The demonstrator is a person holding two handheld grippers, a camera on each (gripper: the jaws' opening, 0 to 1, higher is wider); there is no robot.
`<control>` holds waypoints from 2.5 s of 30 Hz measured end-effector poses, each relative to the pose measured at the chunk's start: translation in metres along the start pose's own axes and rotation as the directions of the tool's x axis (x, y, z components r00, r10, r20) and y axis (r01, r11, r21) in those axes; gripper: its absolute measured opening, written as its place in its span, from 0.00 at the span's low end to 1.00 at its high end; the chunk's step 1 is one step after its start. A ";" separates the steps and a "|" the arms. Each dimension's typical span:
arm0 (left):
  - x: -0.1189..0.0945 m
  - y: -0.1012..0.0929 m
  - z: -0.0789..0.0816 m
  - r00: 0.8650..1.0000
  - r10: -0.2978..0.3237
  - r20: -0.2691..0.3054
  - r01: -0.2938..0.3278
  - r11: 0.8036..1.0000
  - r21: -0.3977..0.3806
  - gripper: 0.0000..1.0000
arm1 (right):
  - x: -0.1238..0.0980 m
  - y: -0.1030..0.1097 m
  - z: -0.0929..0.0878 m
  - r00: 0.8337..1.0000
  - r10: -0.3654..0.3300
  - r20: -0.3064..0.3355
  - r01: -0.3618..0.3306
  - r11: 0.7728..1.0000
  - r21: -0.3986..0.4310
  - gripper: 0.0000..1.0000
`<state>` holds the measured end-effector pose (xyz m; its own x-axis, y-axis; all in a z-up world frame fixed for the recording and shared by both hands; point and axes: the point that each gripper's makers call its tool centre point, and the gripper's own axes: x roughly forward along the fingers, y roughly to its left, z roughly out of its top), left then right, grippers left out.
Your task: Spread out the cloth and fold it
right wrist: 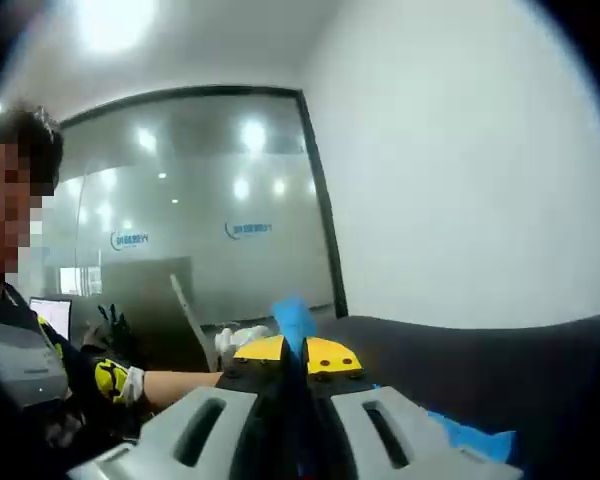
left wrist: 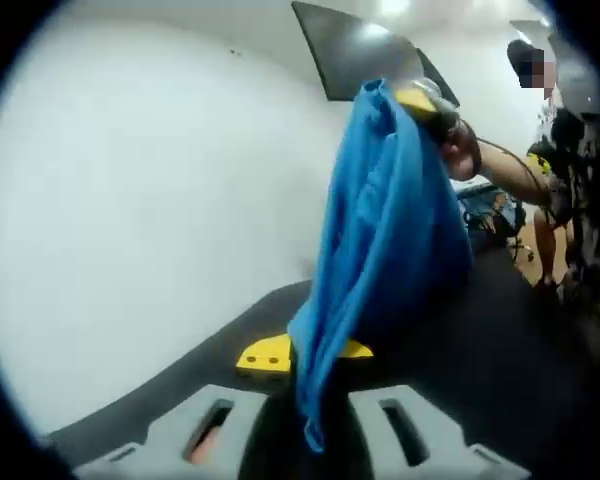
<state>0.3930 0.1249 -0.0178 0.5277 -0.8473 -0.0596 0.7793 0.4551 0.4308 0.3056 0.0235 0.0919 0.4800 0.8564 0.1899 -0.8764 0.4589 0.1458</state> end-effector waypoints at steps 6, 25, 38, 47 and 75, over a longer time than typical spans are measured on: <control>-0.021 0.031 0.079 0.996 0.071 -0.047 -0.070 0.997 0.033 0.04 | -0.010 -0.023 0.049 0.998 -0.036 0.044 0.040 0.996 -0.075 0.03; -0.021 0.089 0.125 0.932 0.060 -0.358 -0.101 0.990 -0.097 0.03 | 0.033 -0.105 0.085 0.994 -0.114 0.000 0.112 0.976 -0.186 0.02; -0.021 -0.016 0.064 0.946 0.175 -0.271 -0.037 0.894 0.447 0.02 | -0.050 -0.081 0.001 0.973 -0.213 0.090 0.229 0.942 -0.247 0.03; -0.038 -0.134 -0.067 0.898 -0.033 -0.439 0.150 0.961 0.234 0.03 | -0.125 -0.040 -0.171 0.937 -0.217 -0.272 0.176 0.970 -0.167 0.03; -0.084 -0.137 -0.081 0.875 0.053 -0.481 0.170 0.897 0.408 0.15 | -0.147 -0.002 -0.210 0.806 -0.378 -0.455 -0.024 0.747 -0.664 0.20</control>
<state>0.2691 0.1555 -0.1450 0.6659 -0.5854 -0.4625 0.6507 0.1524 0.7439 0.2286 -0.0533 -0.1402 0.7014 0.6244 -0.3437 -0.6915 0.4792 -0.5406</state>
